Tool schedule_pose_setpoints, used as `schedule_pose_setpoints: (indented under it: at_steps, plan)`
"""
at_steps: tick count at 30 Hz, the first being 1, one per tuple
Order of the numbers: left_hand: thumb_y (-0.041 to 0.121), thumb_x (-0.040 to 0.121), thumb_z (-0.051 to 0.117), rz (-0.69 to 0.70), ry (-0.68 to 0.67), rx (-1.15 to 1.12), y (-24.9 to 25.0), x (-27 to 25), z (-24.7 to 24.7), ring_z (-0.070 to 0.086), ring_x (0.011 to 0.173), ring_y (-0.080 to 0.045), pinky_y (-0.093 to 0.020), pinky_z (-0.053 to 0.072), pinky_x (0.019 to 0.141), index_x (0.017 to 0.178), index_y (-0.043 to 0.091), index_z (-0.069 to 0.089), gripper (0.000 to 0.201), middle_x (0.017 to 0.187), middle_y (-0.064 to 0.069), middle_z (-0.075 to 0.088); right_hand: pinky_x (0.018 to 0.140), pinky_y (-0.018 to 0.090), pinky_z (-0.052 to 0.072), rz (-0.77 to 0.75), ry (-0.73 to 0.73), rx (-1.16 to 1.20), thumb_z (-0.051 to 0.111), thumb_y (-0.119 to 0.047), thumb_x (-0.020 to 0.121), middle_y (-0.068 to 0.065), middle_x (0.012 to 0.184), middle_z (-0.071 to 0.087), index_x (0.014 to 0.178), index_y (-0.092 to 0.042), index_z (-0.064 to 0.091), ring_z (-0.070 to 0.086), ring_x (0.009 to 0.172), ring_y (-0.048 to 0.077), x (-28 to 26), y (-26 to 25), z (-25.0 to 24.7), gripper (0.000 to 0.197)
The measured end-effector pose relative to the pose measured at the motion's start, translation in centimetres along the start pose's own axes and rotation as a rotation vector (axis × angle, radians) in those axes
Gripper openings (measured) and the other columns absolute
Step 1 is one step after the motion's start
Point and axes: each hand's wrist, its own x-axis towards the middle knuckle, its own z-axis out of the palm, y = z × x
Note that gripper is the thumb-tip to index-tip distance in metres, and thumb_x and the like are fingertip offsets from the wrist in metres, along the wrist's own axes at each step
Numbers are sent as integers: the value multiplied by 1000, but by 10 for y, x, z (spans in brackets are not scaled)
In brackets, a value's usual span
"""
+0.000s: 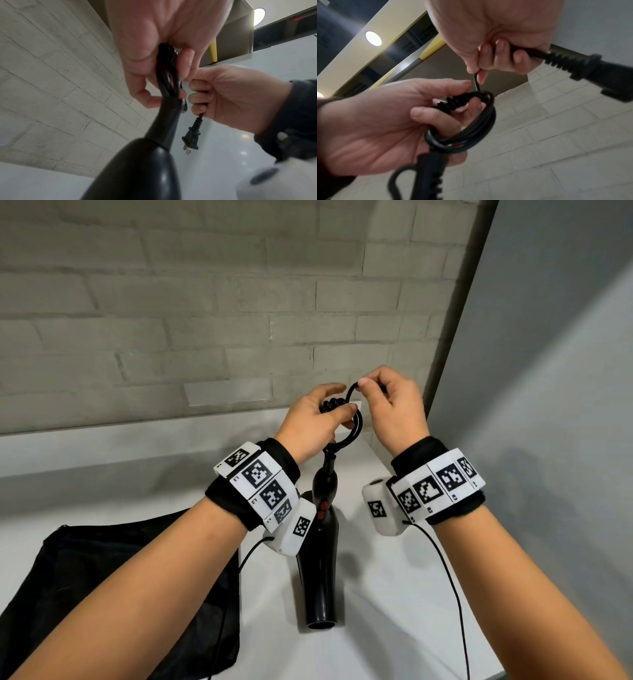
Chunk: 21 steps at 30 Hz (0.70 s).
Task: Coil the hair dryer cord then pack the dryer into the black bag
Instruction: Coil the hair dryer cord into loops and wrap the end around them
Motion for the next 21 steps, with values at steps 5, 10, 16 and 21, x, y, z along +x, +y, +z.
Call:
schedule_pose_setpoints:
  at_steps: [5, 10, 16, 21]
  plan:
    - [17, 92, 53, -1, 4, -27, 0, 3, -3, 36, 31, -2, -13, 32, 40, 86, 15, 62, 11, 68, -2, 61, 56, 10, 38, -20, -8, 162, 51, -12, 87, -12, 62, 53, 73, -19, 55, 49, 56, -5, -22, 3, 0, 16]
    - [20, 93, 50, -60, 170, -162, -8, 9, -8, 34, 29, -3, -20, 31, 47, 73, 16, 56, 21, 63, -1, 50, 53, 11, 34, -70, -78, 29, 42, -18, 86, 4, 64, 50, 87, -9, 56, 45, 55, 1, -46, 22, 2, 16]
    - [16, 94, 49, -43, 234, -304, -10, 6, -10, 35, 30, -2, -21, 31, 49, 78, 19, 56, 17, 66, -1, 47, 64, 2, 37, -1, -233, -115, 46, -6, 89, -8, 74, 57, 99, 4, 58, 56, 70, -3, -52, 51, 0, 18]
    - [13, 94, 48, -26, 280, -329, -13, 5, -13, 39, 34, -2, -17, 34, 48, 79, 22, 57, 19, 67, 0, 46, 87, 23, 38, -27, -157, -378, 56, -5, 85, 12, 104, 62, 106, -9, 66, 52, 98, 26, -54, 63, 0, 23]
